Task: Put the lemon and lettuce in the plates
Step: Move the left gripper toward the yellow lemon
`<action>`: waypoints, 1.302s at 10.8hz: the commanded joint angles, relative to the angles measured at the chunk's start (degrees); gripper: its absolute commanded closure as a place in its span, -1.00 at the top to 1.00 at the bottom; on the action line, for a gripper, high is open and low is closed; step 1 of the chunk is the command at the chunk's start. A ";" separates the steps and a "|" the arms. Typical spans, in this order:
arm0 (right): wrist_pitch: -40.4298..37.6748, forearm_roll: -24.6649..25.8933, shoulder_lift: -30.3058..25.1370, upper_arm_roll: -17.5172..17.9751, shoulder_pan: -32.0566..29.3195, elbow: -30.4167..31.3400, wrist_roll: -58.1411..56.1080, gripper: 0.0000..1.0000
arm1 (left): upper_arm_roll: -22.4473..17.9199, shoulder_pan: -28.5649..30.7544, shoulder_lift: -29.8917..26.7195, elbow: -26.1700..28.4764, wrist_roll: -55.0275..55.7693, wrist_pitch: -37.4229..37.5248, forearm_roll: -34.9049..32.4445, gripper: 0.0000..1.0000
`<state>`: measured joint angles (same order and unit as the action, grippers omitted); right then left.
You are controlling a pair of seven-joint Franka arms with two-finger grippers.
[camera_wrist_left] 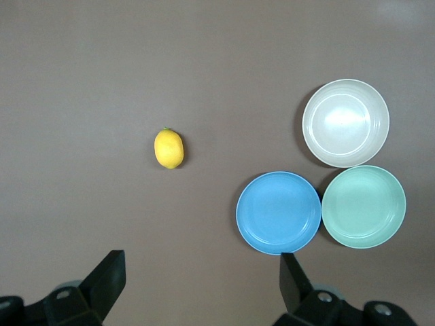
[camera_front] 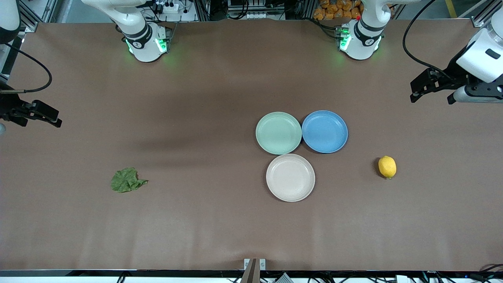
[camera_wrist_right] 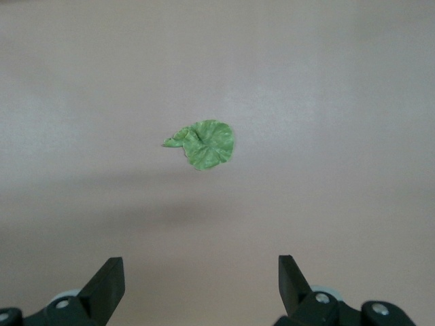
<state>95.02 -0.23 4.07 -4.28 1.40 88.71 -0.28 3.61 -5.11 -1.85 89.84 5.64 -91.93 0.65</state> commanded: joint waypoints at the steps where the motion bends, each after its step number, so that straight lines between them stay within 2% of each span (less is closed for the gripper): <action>1: 0.26 0.23 -1.34 0.68 -0.52 1.38 0.72 1.00 | 0.08 0.01 0.26 -0.98 -0.27 1.31 -1.18 1.00; 6: 0.26 0.14 -1.34 0.68 -0.52 1.38 0.72 1.00 | 0.08 0.63 2.46 -0.63 -0.46 1.40 -1.00 1.00; 11: 0.26 0.14 -1.34 0.68 -0.52 1.38 0.98 1.00 | -0.27 3.00 8.51 1.12 -0.54 1.31 -0.74 1.00; 14: 0.26 0.05 -1.25 0.77 -0.44 1.38 1.16 1.00 | -0.10 2.48 12.21 1.91 -0.63 -1.31 -3.18 1.00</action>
<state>95.02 -0.23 4.07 -4.18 1.41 88.86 -0.08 3.26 -2.32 9.34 91.60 5.48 -92.05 -0.05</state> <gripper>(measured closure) 0.000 0.000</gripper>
